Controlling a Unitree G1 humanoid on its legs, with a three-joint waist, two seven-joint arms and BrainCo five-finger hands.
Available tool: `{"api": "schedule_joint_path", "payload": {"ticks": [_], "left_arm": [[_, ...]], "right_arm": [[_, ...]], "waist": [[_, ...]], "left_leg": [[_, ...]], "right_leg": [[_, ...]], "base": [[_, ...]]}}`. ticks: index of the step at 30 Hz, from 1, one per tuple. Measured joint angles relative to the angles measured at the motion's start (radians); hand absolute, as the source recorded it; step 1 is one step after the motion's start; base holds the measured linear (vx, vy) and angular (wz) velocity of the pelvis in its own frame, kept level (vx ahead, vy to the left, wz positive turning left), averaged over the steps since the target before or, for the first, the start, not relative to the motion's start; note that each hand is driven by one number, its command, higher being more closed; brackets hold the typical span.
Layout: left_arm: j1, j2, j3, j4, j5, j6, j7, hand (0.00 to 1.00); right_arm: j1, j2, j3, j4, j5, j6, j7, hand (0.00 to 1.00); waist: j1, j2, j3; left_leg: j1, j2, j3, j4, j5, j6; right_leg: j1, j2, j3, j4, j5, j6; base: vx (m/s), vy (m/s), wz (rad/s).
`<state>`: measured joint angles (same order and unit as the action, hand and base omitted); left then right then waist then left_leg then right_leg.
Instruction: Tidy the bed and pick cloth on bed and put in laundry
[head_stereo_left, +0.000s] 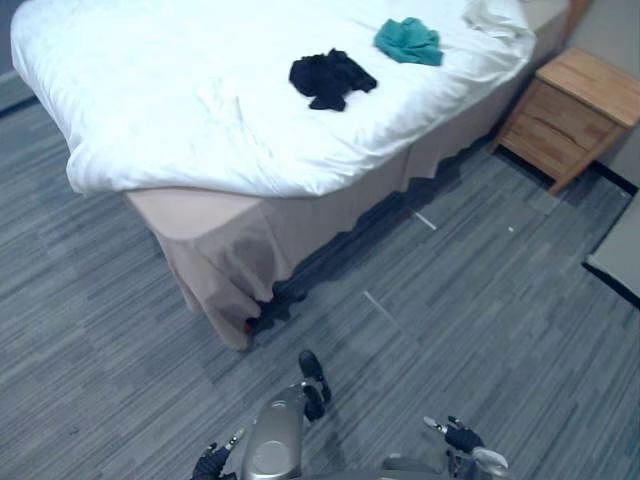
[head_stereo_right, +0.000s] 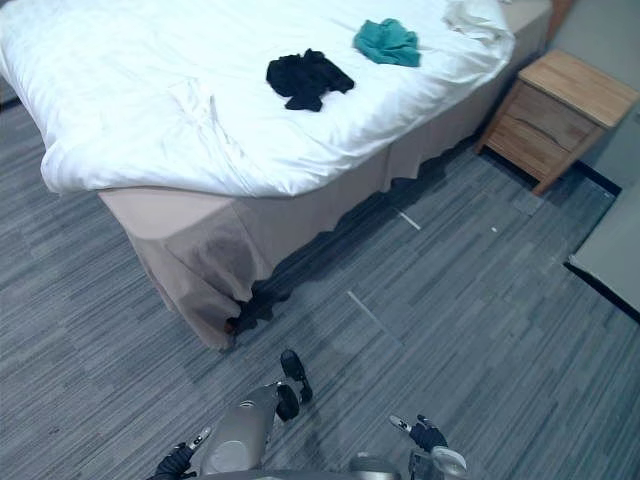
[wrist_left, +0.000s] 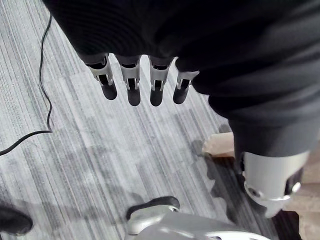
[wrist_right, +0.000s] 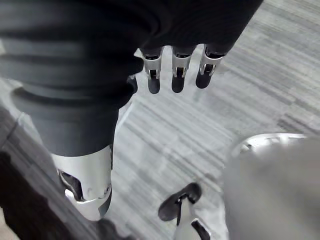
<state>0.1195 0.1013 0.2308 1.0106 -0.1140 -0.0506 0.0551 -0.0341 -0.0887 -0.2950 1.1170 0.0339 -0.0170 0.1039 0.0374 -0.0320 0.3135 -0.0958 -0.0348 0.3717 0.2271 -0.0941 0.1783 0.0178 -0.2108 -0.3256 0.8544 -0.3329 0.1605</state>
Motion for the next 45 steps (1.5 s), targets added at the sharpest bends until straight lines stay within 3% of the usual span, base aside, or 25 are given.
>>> {"api": "schedule_joint_path", "payload": {"ticks": [2, 3, 5, 7, 8, 9, 10, 11, 12, 13, 14, 15, 16, 17, 19, 23, 27, 30, 34, 38, 40, 42, 44, 45], "left_arm": [[-0.029, -0.001, -0.033, -0.001, -0.002, -0.005, -0.013, 0.00], [-0.037, 0.000, -0.033, -0.001, -0.002, -0.006, -0.013, 0.00], [-0.052, -0.004, -0.024, 0.000, -0.004, -0.005, -0.012, 0.00], [-0.037, -0.020, 0.018, -0.011, -0.010, -0.032, -0.004, 0.00], [-0.025, -0.020, 0.018, -0.023, -0.010, -0.042, -0.002, 0.00], [-0.010, -0.018, 0.020, -0.047, -0.012, -0.059, 0.013, 0.00], [-0.004, -0.022, 0.044, -0.062, -0.013, -0.082, 0.034, 0.00], [-0.009, -0.043, 0.048, -0.065, -0.012, -0.090, 0.043, 0.00], [-0.012, -0.085, 0.045, -0.081, -0.003, -0.113, 0.065, 0.00], [-0.024, -0.125, 0.032, -0.120, 0.023, -0.143, 0.095, 0.00], [-0.032, -0.131, 0.015, -0.149, 0.041, -0.158, 0.114, 0.00], [-0.044, -0.122, -0.020, -0.228, 0.083, -0.182, 0.148, 0.00], [-0.059, -0.087, -0.047, -0.331, 0.129, -0.210, 0.188, 0.00], [-0.069, -0.062, -0.053, -0.386, 0.148, -0.221, 0.207, 0.00], [-0.078, 0.048, -0.052, -0.672, 0.196, -0.237, 0.270, 0.00], [-0.150, 0.202, -0.023, -0.984, 0.197, -0.256, 0.276, 0.00], [-0.238, 0.318, -0.022, -1.095, 0.152, -0.276, 0.237, 0.00], [-0.339, 0.388, -0.049, -1.075, 0.130, -0.237, 0.173, 0.00], [-0.559, 0.439, -0.207, -0.875, 0.104, -0.133, 0.094, 0.00], [-0.790, 0.458, -0.344, -0.666, 0.125, -0.038, 0.078, 0.00], [-0.905, 0.447, -0.417, -0.529, 0.149, 0.032, 0.073, 0.00], [-0.957, 0.420, -0.427, -0.470, 0.171, 0.069, 0.063, 0.00], [-1.039, 0.394, -0.447, -0.373, 0.226, 0.147, 0.022, 0.00], [-1.052, 0.389, -0.454, -0.348, 0.247, 0.167, 0.011, 1.00]], "right_arm": [[0.013, -0.001, -0.006, -0.009, 0.053, -0.007, -0.002, 0.00], [0.020, 0.001, -0.009, -0.016, 0.070, -0.006, -0.004, 0.00], [0.047, 0.013, -0.022, -0.043, 0.100, -0.003, -0.017, 0.00], [0.078, 0.035, -0.043, -0.065, 0.117, -0.002, -0.019, 0.00], [0.085, 0.043, -0.042, -0.071, 0.118, 0.002, -0.019, 0.00], [0.097, 0.065, -0.038, -0.083, 0.121, 0.018, -0.018, 0.00], [0.101, 0.081, -0.020, -0.082, 0.120, 0.039, -0.014, 0.00], [0.095, 0.076, -0.015, -0.085, 0.121, 0.045, -0.012, 0.00], [0.089, 0.051, -0.002, -0.092, 0.120, 0.051, -0.009, 0.00], [0.092, 0.031, -0.004, -0.102, 0.123, 0.067, -0.011, 0.00], [0.093, 0.017, -0.005, -0.103, 0.125, 0.078, -0.012, 0.00], [0.101, 0.002, -0.006, -0.111, 0.137, 0.095, -0.013, 0.00], [0.113, -0.014, -0.006, -0.120, 0.152, 0.103, -0.013, 0.00], [0.114, -0.016, -0.005, -0.119, 0.156, 0.104, -0.014, 0.00], [0.146, -0.022, -0.013, -0.116, 0.181, 0.105, -0.019, 0.00], [0.230, -0.026, -0.057, -0.100, 0.189, 0.106, -0.022, 0.00], [0.284, -0.028, -0.098, -0.097, 0.178, 0.106, -0.019, 0.00], [0.281, -0.021, -0.097, -0.105, 0.151, 0.105, -0.011, 0.00], [0.260, -0.015, -0.074, -0.122, 0.144, 0.101, 0.000, 0.00], [0.148, -0.018, 0.018, -0.178, 0.195, 0.048, 0.008, 0.00], [0.105, -0.023, 0.082, -0.251, 0.242, 0.016, 0.004, 0.00], [0.096, -0.033, 0.121, -0.293, 0.272, 0.010, -0.001, 0.00], [0.072, -0.036, 0.164, -0.337, 0.309, 0.003, -0.022, 0.00], [0.071, -0.038, 0.177, -0.350, 0.312, 0.003, -0.029, 0.00]], "waist": [[-0.007, 0.024, -0.015], [-0.007, 0.022, -0.018], [-0.008, 0.016, -0.026], [-0.006, 0.001, -0.058], [-0.003, -0.008, -0.070], [0.010, -0.038, -0.089], [0.020, -0.053, -0.109], [0.033, -0.035, -0.118], [0.031, 0.013, -0.124], [0.011, 0.048, -0.125], [0.000, 0.053, -0.124], [-0.015, 0.076, -0.134], [-0.027, 0.082, -0.136], [-0.023, 0.078, -0.135], [-0.025, 0.077, -0.136], [-0.027, 0.082, -0.144], [-0.048, 0.086, -0.160], [-0.066, 0.074, -0.167], [-0.086, 0.052, -0.148], [-0.128, 0.006, -0.027], [-0.140, -0.016, 0.052], [-0.149, -0.014, 0.078], [-0.164, -0.014, 0.114], [-0.162, -0.013, 0.117]], "left_leg": [[0.082, 0.000, -0.128, -0.067, -0.012, -0.034], [0.094, 0.000, -0.158, -0.072, -0.016, -0.041], [0.121, 0.003, -0.238, -0.064, -0.042, -0.078], [0.169, 0.026, -0.236, -0.040, -0.081, -0.135], [0.186, 0.028, -0.233, -0.035, -0.091, -0.151], [0.204, 0.024, -0.231, -0.018, -0.112, -0.184], [0.210, 0.019, -0.226, 0.020, -0.150, -0.218], [0.214, 0.041, -0.219, 0.046, -0.168, -0.228], [0.205, 0.080, -0.194, 0.101, -0.187, -0.257], [0.210, 0.111, -0.126, 0.113, -0.196, -0.254], [0.216, 0.130, -0.089, 0.099, -0.195, -0.254], [0.226, 0.166, -0.031, 0.052, -0.182, -0.261], [0.228, 0.191, 0.002, 0.016, -0.132, -0.259], [0.235, 0.182, 0.003, 0.014, -0.128, -0.255], [0.225, 0.176, 0.000, -0.011, -0.116, -0.255], [0.224, 0.163, -0.008, -0.058, -0.096, -0.263], [0.233, 0.165, 0.020, -0.087, -0.074, -0.270], [0.235, 0.171, 0.054, -0.087, -0.070, -0.270], [0.179, 0.176, 0.088, -0.055, -0.071, -0.269], [0.030, 0.184, 0.104, 0.021, -0.085, -0.257], [-0.040, 0.203, 0.131, 0.077, -0.088, -0.254], [-0.078, 0.215, 0.134, 0.114, -0.089, -0.243], [-0.125, 0.238, 0.138, 0.158, -0.103, -0.239], [-0.134, 0.245, 0.139, 0.171, -0.111, -0.239]], "right_leg": [[-0.115, 0.049, 0.070, -0.256, 0.014, -0.001], [-0.140, 0.056, 0.101, -0.318, 0.026, 0.003], [-0.186, 0.066, 0.195, -0.478, 0.113, -0.009], [-0.188, 0.083, 0.243, -0.576, 0.271, -0.031], [-0.184, 0.092, 0.242, -0.603, 0.319, -0.046], [-0.175, 0.111, 0.239, -0.672, 0.454, -0.089], [-0.152, 0.104, 0.192, -0.680, 0.482, -0.151], [-0.135, 0.121, 0.189, -0.690, 0.473, -0.161], [-0.093, 0.138, 0.177, -0.727, 0.472, -0.164], [-0.047, 0.139, 0.146, -0.760, 0.466, -0.170], [-0.028, 0.138, 0.130, -0.770, 0.461, -0.170], [-0.006, 0.135, 0.100, -0.775, 0.444, -0.167], [0.005, 0.133, 0.082, -0.769, 0.403, -0.147], [0.008, 0.125, 0.082, -0.768, 0.387, -0.141], [0.004, 0.123, 0.079, -0.772, 0.379, -0.138], [0.003, 0.122, 0.070, -0.806, 0.385, -0.141], [0.016, 0.137, 0.081, -0.865, 0.423, -0.150], [0.015, 0.152, 0.110, -0.896, 0.451, -0.156], [-0.053, 0.153, 0.146, -0.882, 0.465, -0.159], [-0.203, 0.138, 0.172, -0.839, 0.483, -0.150], [-0.278, 0.140, 0.190, -0.814, 0.498, -0.146], [-0.316, 0.143, 0.190, -0.803, 0.511, -0.162], [-0.348, 0.152, 0.191, -0.795, 0.521, -0.170], [-0.356, 0.156, 0.193, -0.791, 0.521, -0.170]], "base": [[0.52, -0.009, 1.60], [0.50, -0.097, 1.84], [0.51, -0.172, 1.44], [0.50, -0.199, 1.29], [0.58, -0.267, 0.89], [0.59, -0.319, 0.56], [0.68, -0.363, 0.27], [0.45, -0.263, 0.05], [0.31, -0.170, 0.20], [0.25, -0.158, 0.46], [0.17, -0.130, 0.78], [0.11, -0.120, 0.76], [0.08, -0.106, 0.56], [0.01, -0.099, 0.25], [-0.07, -0.083, 0.02], [-0.07, -0.042, 0.07], [0.00, -0.018, -0.12], [-0.01, -0.022, -0.31], [-0.09, -0.004, -0.24], [-0.21, -0.030, -0.14], [-0.15, -0.030, -0.25], [-0.08, -0.018, -0.10], [-0.04, -0.006, -0.04], [-0.02, 0.005, -0.15]]}}
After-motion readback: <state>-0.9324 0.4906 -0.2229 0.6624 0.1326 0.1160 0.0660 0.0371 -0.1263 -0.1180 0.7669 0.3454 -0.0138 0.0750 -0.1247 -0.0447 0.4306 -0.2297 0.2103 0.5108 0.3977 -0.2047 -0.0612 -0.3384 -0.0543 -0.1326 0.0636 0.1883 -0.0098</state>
